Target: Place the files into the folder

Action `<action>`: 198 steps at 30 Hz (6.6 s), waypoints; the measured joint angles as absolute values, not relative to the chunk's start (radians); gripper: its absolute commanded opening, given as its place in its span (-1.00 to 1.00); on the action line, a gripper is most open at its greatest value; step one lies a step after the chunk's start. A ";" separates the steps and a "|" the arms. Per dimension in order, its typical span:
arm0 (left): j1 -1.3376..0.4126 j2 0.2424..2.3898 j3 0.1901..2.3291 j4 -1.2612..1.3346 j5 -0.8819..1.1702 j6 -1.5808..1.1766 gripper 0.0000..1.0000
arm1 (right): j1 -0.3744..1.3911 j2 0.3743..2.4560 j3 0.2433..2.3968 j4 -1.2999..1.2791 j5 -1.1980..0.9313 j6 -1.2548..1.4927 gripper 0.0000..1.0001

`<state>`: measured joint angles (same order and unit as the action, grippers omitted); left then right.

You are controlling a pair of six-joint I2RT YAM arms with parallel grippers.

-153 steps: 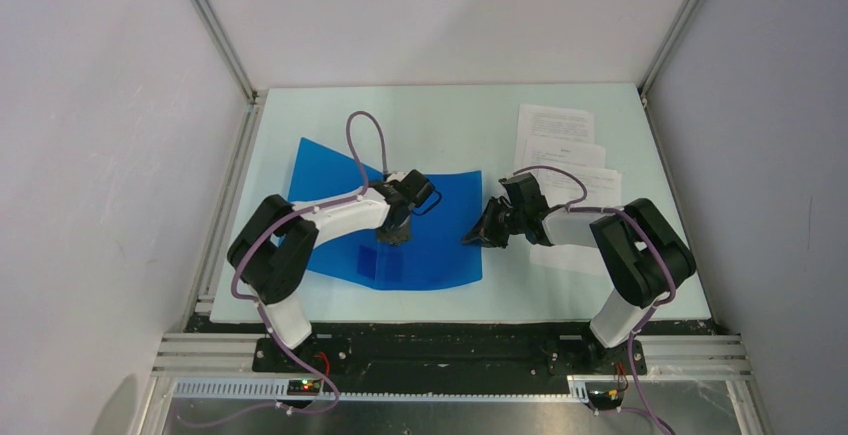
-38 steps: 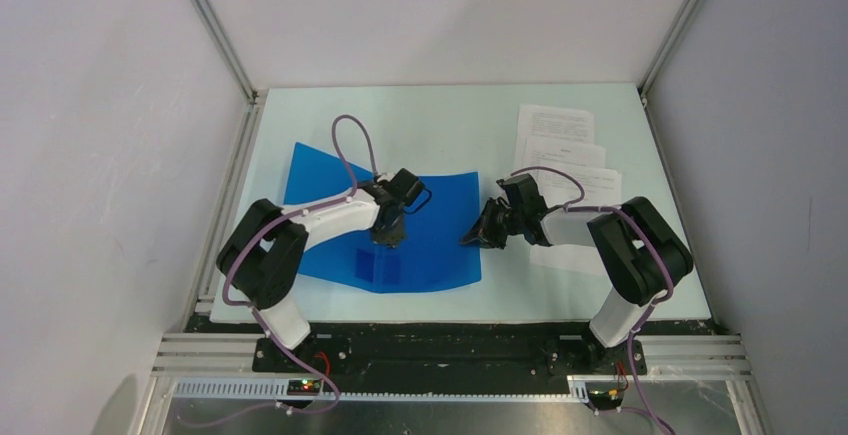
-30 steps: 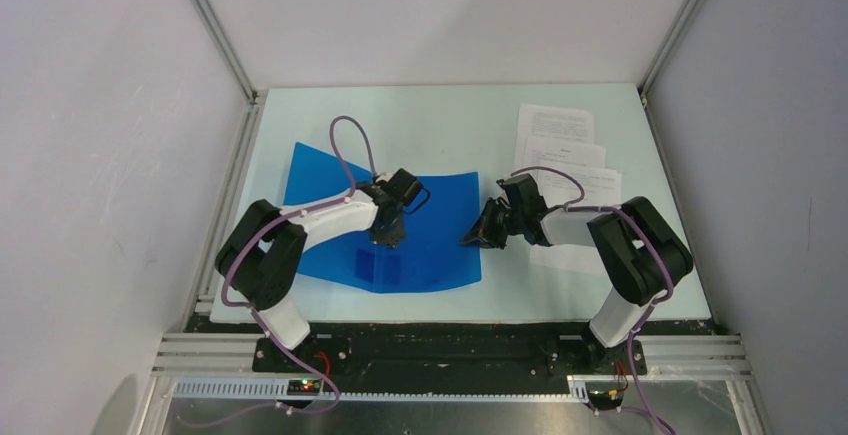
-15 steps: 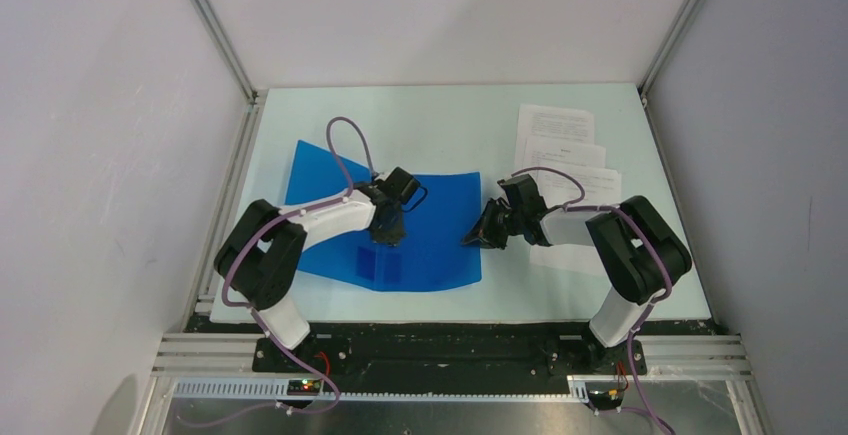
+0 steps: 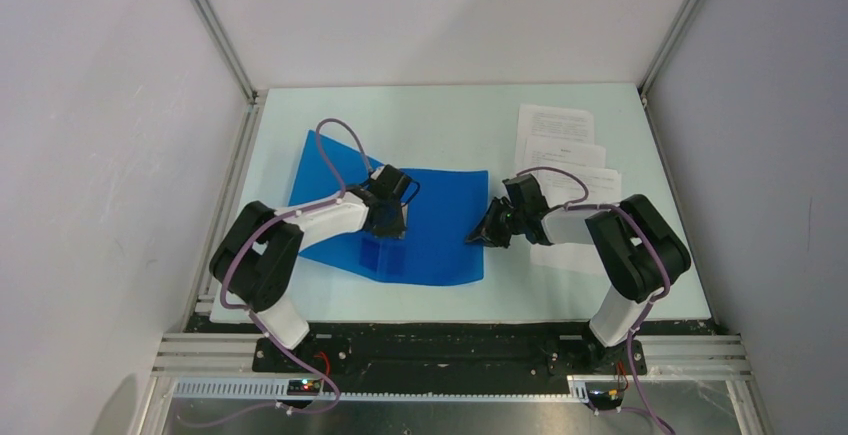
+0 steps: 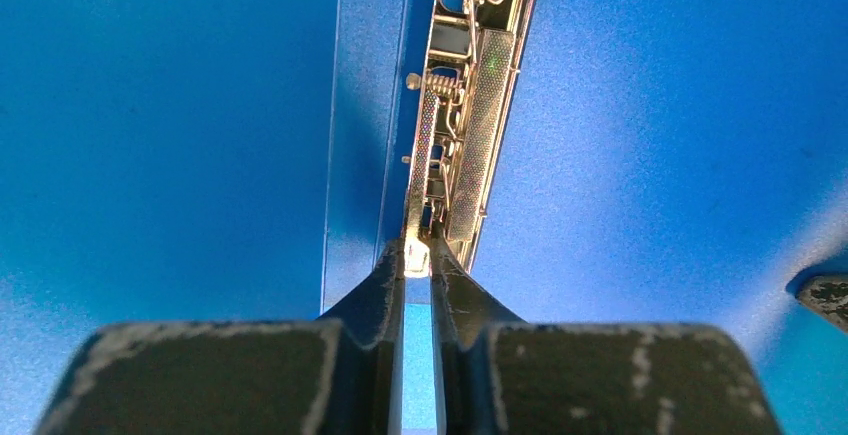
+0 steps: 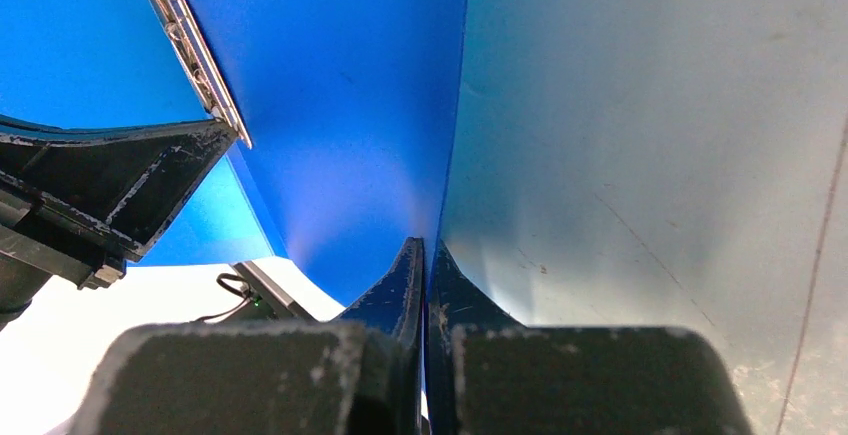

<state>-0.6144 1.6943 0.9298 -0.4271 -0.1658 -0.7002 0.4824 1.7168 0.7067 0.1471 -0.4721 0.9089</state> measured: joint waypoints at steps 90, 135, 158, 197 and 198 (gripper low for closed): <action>-0.483 1.326 0.923 -0.440 0.062 -0.569 -0.54 | 0.430 1.642 0.730 -0.011 -0.543 0.752 -1.00; -0.595 1.361 1.041 -0.508 0.064 -0.603 0.34 | -0.456 1.159 0.754 -0.550 -0.191 0.479 0.46; -0.562 1.398 1.082 -0.519 0.159 -0.593 0.36 | -0.393 1.468 0.764 -0.465 -0.261 0.426 0.52; -0.616 2.036 1.827 -0.527 0.271 -0.639 0.76 | -0.321 2.144 1.783 -0.663 -0.098 0.499 0.49; -0.616 2.091 1.891 -0.515 0.271 -0.645 0.77 | -0.325 2.173 1.817 -0.665 -0.106 0.494 0.49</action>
<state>-0.6163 2.0914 1.8908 -0.5148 0.2710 -0.6453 -0.3252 2.1735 1.8172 -0.6651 -0.1059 0.4942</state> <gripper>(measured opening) 0.860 0.743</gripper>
